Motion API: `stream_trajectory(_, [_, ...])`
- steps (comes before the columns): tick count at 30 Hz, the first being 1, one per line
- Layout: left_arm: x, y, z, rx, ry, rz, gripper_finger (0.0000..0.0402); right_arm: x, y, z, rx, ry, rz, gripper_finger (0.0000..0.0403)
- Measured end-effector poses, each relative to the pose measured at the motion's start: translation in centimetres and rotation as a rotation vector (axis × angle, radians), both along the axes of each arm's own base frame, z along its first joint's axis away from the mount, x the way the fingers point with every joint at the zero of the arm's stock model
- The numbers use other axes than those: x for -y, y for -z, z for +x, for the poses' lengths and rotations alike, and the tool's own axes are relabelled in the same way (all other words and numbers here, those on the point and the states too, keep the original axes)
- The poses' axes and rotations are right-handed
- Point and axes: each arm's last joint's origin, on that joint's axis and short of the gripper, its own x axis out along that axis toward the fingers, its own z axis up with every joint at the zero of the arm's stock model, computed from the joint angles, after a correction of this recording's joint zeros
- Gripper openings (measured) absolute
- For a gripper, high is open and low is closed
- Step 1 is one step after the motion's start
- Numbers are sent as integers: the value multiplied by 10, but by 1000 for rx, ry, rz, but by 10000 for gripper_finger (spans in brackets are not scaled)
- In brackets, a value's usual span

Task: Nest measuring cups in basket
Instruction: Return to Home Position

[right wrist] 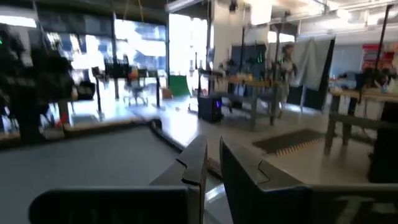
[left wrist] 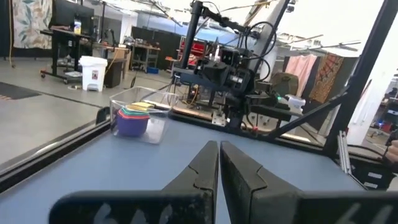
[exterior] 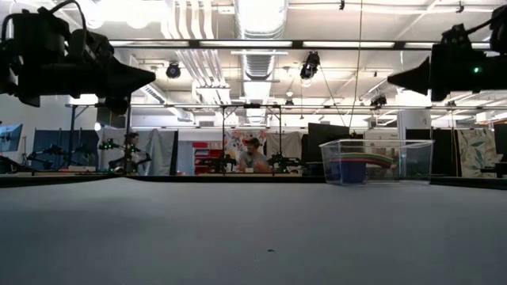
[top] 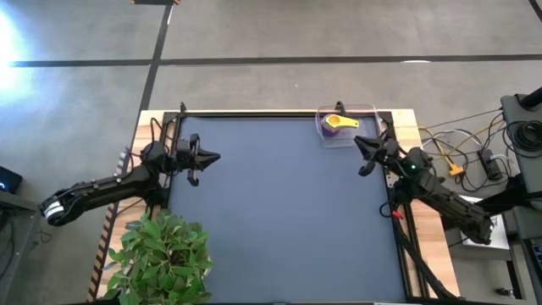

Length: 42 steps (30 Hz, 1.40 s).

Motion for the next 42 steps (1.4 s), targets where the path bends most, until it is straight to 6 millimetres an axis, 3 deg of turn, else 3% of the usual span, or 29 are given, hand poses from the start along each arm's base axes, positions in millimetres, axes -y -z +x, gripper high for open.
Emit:
stream_trajectory(8, [-1,4,1,-40,-8,64,0,3,13,3,-116,19,46,32])
stream_trajectory(20, [-3,14,3,-129,-8,50,0,5,15,4,-51,33,169,34])
stream_trajectory(32, [1,15,1,-149,71,55,0,5,15,4,-57,34,170,34])
stream_trajectory(38, [1,10,-5,-127,27,7,0,5,15,4,-58,34,170,34])
stream_trajectory(42, [0,9,-11,-126,-118,-33,0,5,16,4,-58,34,170,34])
